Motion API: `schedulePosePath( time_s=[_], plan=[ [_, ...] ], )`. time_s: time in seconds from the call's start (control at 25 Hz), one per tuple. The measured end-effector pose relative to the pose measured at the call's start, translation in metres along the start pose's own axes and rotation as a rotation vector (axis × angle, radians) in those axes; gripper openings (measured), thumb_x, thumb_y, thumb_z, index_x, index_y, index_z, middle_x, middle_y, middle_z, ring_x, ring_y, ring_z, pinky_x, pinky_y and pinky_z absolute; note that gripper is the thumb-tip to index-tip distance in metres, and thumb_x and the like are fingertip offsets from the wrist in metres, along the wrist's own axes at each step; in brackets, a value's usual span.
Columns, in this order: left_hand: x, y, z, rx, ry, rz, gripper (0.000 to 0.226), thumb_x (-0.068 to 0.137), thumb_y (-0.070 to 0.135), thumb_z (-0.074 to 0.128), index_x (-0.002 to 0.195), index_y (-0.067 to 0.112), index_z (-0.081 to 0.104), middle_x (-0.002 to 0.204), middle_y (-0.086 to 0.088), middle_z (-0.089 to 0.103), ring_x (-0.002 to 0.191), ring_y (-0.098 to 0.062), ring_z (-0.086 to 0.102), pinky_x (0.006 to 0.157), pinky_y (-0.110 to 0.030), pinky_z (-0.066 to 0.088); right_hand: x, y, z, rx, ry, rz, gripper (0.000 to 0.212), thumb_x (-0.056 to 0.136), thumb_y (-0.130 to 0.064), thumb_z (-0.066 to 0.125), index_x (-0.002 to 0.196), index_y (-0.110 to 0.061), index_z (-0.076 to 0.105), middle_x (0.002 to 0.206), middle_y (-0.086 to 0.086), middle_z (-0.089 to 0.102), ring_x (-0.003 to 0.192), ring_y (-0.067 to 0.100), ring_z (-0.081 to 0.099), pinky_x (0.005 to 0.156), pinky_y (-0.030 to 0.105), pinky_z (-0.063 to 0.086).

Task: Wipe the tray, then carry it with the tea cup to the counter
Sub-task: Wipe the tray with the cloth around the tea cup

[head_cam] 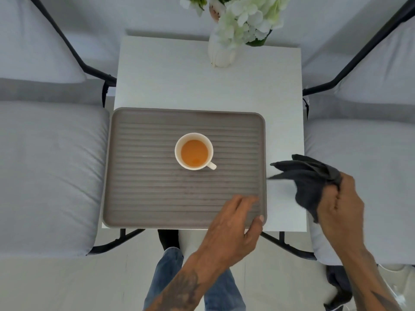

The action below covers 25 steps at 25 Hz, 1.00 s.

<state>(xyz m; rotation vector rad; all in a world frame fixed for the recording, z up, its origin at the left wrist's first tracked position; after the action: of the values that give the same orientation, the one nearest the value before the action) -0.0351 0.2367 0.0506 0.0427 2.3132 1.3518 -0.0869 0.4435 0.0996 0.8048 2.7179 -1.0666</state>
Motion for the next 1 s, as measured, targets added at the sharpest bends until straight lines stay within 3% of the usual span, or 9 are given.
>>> schedulePosePath(
  time_s=[0.12, 0.2, 0.32, 0.4, 0.52, 0.68, 0.8, 0.88, 1.0],
  plan=[
    [0.014, 0.003, 0.007, -0.340, -0.200, -0.244, 0.082, 0.084, 0.065, 0.061, 0.153, 0.041, 0.023, 0.155, 0.019, 0.029, 0.139, 0.000, 0.032, 0.112, -0.032, 0.038, -0.029, -0.015, -0.017, 0.267, -0.034, 0.217, 0.018, 0.103, -0.027, 0.037, 0.101, -0.021, 0.054, 0.078, 0.005, 0.057, 0.072, 0.025, 0.057, 0.057, 0.029, 0.052],
    [0.016, 0.007, 0.009, -0.670, -0.308, -0.368, 0.101, 0.072, 0.071, 0.070, 0.155, 0.039, 0.021, 0.160, 0.015, 0.030, 0.143, -0.005, 0.033, 0.114, -0.032, 0.034, -0.048, -0.017, -0.007, 0.515, -0.158, 0.464, 0.029, 0.100, -0.044, 0.041, 0.104, -0.029, 0.065, 0.089, 0.005, 0.072, 0.089, 0.033, 0.069, 0.073, 0.045, 0.059],
    [0.001, 0.009, 0.008, -0.986, -0.439, -0.419, 0.078, 0.079, 0.055, 0.074, 0.146, 0.026, 0.046, 0.143, 0.002, 0.058, 0.131, -0.017, 0.055, 0.112, -0.045, 0.043, -0.071, -0.023, 0.020, 0.734, -0.475, 0.614, 0.046, 0.094, -0.055, 0.041, 0.106, -0.025, 0.073, 0.094, 0.009, 0.078, 0.082, 0.029, 0.075, 0.056, 0.039, 0.059],
    [-0.012, 0.002, 0.006, -1.061, -0.348, -0.475, 0.052, 0.085, 0.034, 0.077, 0.132, 0.021, 0.061, 0.130, -0.002, 0.069, 0.122, -0.022, 0.063, 0.108, -0.050, 0.046, -0.081, -0.023, 0.039, 0.771, -0.609, 0.586, 0.036, 0.087, -0.044, 0.056, 0.113, -0.024, 0.071, 0.102, 0.013, 0.077, 0.086, 0.032, 0.075, 0.058, 0.042, 0.058],
    [-0.027, -0.028, -0.007, -1.037, -0.016, -0.594, 0.041, 0.078, 0.022, 0.082, 0.117, 0.020, 0.068, 0.116, -0.002, 0.075, 0.110, -0.021, 0.070, 0.102, -0.050, 0.052, -0.086, 0.002, 0.066, 0.676, -0.665, 0.592, 0.047, 0.072, -0.030, 0.076, 0.118, -0.027, 0.065, 0.110, 0.010, 0.074, 0.095, 0.035, 0.072, 0.070, 0.052, 0.058],
    [-0.034, -0.064, -0.040, -0.838, 0.261, -0.594, 0.034, 0.077, 0.021, 0.083, 0.108, 0.024, 0.071, 0.105, 0.003, 0.077, 0.101, -0.018, 0.073, 0.086, -0.042, 0.061, -0.082, 0.014, 0.105, 0.649, -0.652, 0.569, 0.041, 0.084, -0.020, 0.072, 0.122, -0.024, 0.058, 0.113, 0.005, 0.073, 0.095, 0.026, 0.073, 0.063, 0.037, 0.059],
    [-0.026, -0.085, -0.062, -0.695, 0.410, -0.551, 0.033, 0.081, 0.019, 0.080, 0.110, 0.029, 0.068, 0.103, 0.010, 0.075, 0.098, -0.010, 0.071, 0.079, -0.031, 0.061, -0.074, 0.004, 0.143, 0.615, -0.663, 0.430, 0.039, 0.089, -0.015, 0.068, 0.124, -0.029, 0.055, 0.116, -0.002, 0.071, 0.102, 0.018, 0.071, 0.078, 0.037, 0.061],
    [-0.019, -0.100, -0.073, -0.504, 0.477, -0.498, 0.039, 0.087, 0.020, 0.075, 0.122, 0.028, 0.063, 0.115, 0.011, 0.067, 0.105, -0.008, 0.066, 0.086, -0.030, 0.059, -0.068, 0.000, 0.165, 0.458, -0.577, 0.282, 0.041, 0.092, -0.012, 0.064, 0.128, -0.028, 0.052, 0.122, -0.004, 0.067, 0.104, 0.012, 0.067, 0.088, 0.035, 0.059],
    [-0.020, -0.114, -0.087, -0.200, 0.545, -0.470, 0.047, 0.092, 0.022, 0.068, 0.137, 0.024, 0.052, 0.130, 0.005, 0.045, 0.117, -0.012, 0.052, 0.100, -0.035, 0.051, -0.062, -0.003, 0.168, 0.059, -0.221, -0.062, 0.040, 0.090, -0.011, 0.063, 0.128, -0.018, 0.054, 0.126, 0.000, 0.058, 0.108, 0.012, 0.057, 0.094, 0.028, 0.050]
  ],
)
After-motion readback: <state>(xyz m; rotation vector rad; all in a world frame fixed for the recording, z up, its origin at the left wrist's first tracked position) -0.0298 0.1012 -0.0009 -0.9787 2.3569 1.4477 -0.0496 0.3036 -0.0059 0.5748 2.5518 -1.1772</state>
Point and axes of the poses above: each hand's wrist, its own x-axis towards the middle knuckle, its own z-axis out of the palm, y = z × x, the point moved 5 cm from there along x, towards the middle knuckle
